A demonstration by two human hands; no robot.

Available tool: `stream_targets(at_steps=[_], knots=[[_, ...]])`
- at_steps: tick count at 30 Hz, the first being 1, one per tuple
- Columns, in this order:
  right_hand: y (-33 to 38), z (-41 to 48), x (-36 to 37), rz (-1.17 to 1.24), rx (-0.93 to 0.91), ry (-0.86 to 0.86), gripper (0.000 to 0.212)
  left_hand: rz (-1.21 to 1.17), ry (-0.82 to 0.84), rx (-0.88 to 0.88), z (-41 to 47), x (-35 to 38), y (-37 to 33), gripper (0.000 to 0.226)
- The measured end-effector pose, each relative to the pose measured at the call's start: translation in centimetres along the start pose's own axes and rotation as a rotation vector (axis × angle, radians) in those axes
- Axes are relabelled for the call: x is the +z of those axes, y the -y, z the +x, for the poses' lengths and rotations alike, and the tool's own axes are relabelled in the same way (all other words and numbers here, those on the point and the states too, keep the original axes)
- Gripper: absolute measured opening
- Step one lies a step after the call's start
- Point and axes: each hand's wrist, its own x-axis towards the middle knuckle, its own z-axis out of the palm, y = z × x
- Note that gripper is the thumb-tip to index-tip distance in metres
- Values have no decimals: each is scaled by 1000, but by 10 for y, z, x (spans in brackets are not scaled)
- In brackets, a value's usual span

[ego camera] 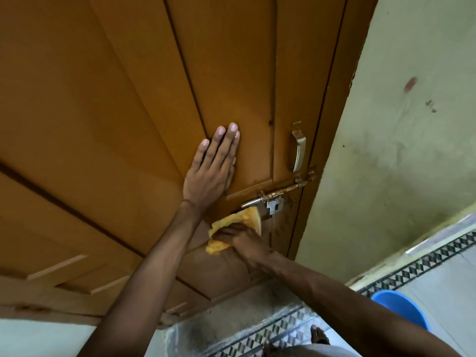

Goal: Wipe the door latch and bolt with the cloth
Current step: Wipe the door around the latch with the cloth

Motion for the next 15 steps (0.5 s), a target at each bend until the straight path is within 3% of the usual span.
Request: stream_targets(at_steps=[1, 4, 10, 13, 15], knots=[[4, -2, 0, 44, 27, 46, 56, -3, 2, 7, -1, 0, 0, 62], [16, -26, -13, 257, 199, -89, 69, 26, -9, 20, -2, 2, 1, 64], [-9, -61, -56, 162, 526, -593, 62, 55, -9, 31, -3, 5, -2, 64], [-10, -37, -66, 76, 644, -535, 50, 54, -11, 17, -4, 5, -3, 66], [-1, -16, -62, 45, 586, -417, 47, 44, 2, 15, -4, 4, -2, 65]])
